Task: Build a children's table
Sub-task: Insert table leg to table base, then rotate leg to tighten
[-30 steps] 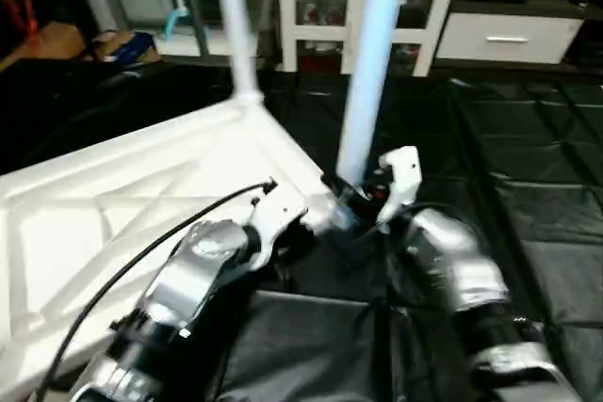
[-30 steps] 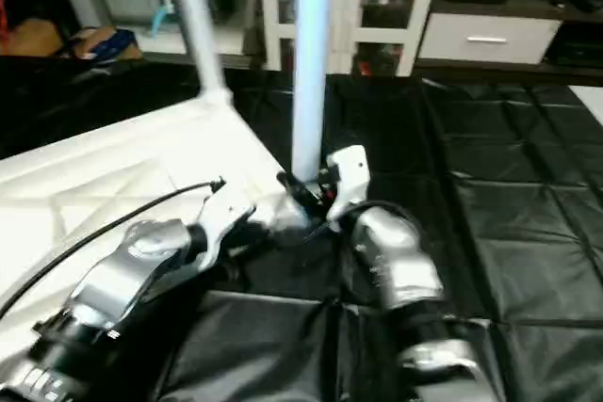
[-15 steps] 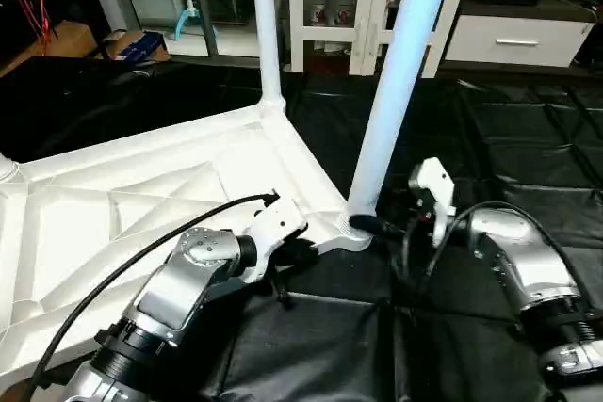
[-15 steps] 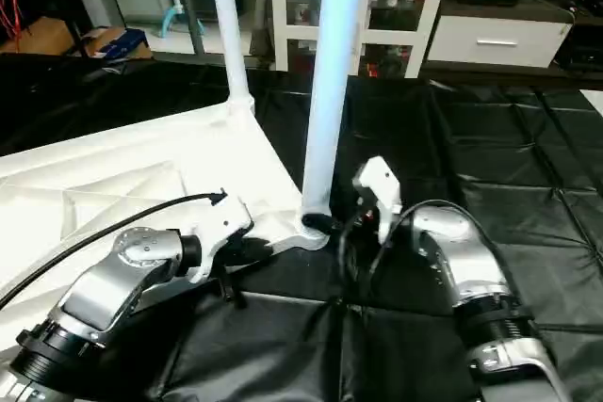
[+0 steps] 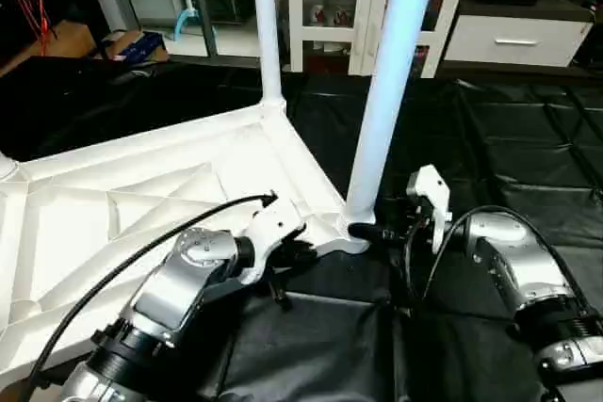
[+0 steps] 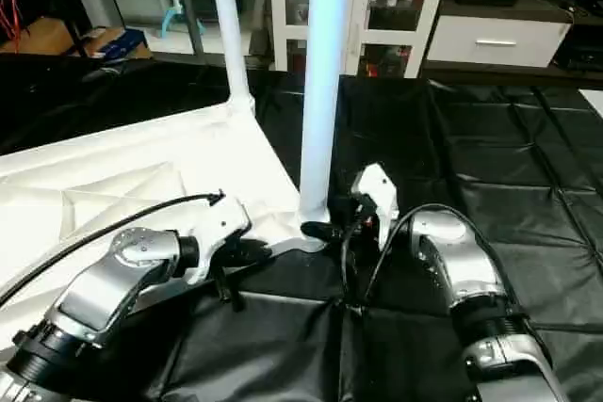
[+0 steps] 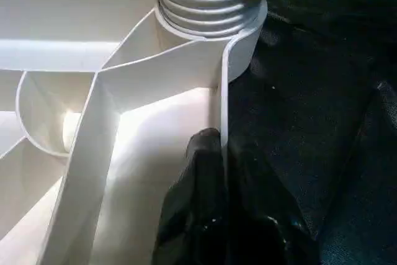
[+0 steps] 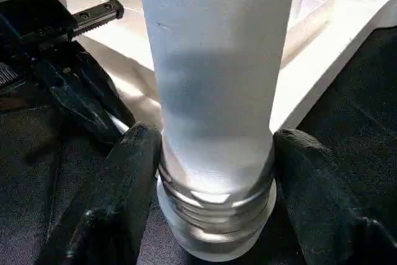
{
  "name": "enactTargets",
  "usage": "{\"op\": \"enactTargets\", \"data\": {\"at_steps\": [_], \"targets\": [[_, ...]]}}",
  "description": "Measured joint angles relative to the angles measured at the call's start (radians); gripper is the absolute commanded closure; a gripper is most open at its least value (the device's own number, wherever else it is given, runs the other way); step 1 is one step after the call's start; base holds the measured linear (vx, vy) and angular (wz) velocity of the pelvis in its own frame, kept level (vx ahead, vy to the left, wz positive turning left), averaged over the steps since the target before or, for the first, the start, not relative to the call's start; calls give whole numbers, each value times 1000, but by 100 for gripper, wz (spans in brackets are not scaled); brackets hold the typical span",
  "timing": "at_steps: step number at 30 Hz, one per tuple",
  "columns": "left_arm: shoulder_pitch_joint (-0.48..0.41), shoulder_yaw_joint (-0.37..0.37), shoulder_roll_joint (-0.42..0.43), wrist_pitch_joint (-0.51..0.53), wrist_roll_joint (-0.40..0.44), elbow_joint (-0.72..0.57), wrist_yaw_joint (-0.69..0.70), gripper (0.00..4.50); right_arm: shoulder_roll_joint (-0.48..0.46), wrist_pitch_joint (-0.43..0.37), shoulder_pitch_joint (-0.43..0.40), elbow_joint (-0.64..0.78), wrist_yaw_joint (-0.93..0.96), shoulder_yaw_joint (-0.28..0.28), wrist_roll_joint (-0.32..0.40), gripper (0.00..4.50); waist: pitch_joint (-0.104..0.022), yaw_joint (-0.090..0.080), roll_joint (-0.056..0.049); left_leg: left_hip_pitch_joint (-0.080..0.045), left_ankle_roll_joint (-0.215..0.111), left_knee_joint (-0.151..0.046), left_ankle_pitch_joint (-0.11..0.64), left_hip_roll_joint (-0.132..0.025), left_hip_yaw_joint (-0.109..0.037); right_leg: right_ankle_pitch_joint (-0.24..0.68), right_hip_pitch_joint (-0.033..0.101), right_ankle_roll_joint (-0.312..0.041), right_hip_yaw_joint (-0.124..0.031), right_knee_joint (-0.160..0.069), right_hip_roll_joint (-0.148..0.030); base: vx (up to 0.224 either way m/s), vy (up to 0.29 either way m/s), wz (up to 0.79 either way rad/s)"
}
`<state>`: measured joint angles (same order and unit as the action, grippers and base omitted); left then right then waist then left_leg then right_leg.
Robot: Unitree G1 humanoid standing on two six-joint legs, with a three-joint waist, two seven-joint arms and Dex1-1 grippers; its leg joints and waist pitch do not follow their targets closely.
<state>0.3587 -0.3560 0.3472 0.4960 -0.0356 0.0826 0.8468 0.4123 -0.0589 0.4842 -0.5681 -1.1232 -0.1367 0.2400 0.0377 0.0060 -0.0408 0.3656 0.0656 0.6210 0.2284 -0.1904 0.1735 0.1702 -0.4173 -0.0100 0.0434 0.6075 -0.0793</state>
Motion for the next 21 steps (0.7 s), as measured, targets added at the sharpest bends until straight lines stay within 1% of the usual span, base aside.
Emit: {"op": "enactTargets", "data": {"at_steps": [6,9,11,15,16,18,19,21], "targets": [[0,0,2,1,-2,-1,0,450,-1,9,11,-21,-14,0,0,192,0,0,0,0,-1,0,-1,0,0,0,0,0,0,0,0,0,0,0],[0,3,2,7,-2,-1,-3,450,-17,23,3,-26,5,11,-1,193,0,0,0,0,-1,0,-1,0,0,0,0,0,0,0,0,0,0,0],[1,6,-1,12,4,2,-24,450,-43,33,-3,-28,55,15,-5,193,0,-4,0,-2,0,0,0,0,0,0,1,-1,0,1,0,0,0,0],[34,16,-54,16,39,59,-115,450,-132,64,-3,-58,266,34,-38,193,0,-22,1,-6,5,1,2,0,0,-1,3,-2,-1,1,0,0,0,0],[52,26,-73,26,51,88,-151,450,-179,63,-3,-65,366,45,-48,193,0,-28,1,-8,5,1,2,0,0,-1,5,-1,-1,1,0,0,0,0],[70,30,-102,35,59,115,-191,450,-220,62,-3,-69,477,49,-63,194,0,-32,1,-8,5,1,1,1,0,2,5,3,-1,1,0,0,0,0],[85,33,-123,37,70,139,-221,450,-262,61,-1,-72,565,58,-77,194,0,-36,1,-9,5,1,1,1,-1,2,5,3,-1,1,1,0,0,0],[101,38,-144,37,76,167,-256,450,-319,59,6,-80,681,71,-89,194,0,-40,0,-9,6,1,1,1,-2,2,5,3,-1,1,1,0,0,0]]}}
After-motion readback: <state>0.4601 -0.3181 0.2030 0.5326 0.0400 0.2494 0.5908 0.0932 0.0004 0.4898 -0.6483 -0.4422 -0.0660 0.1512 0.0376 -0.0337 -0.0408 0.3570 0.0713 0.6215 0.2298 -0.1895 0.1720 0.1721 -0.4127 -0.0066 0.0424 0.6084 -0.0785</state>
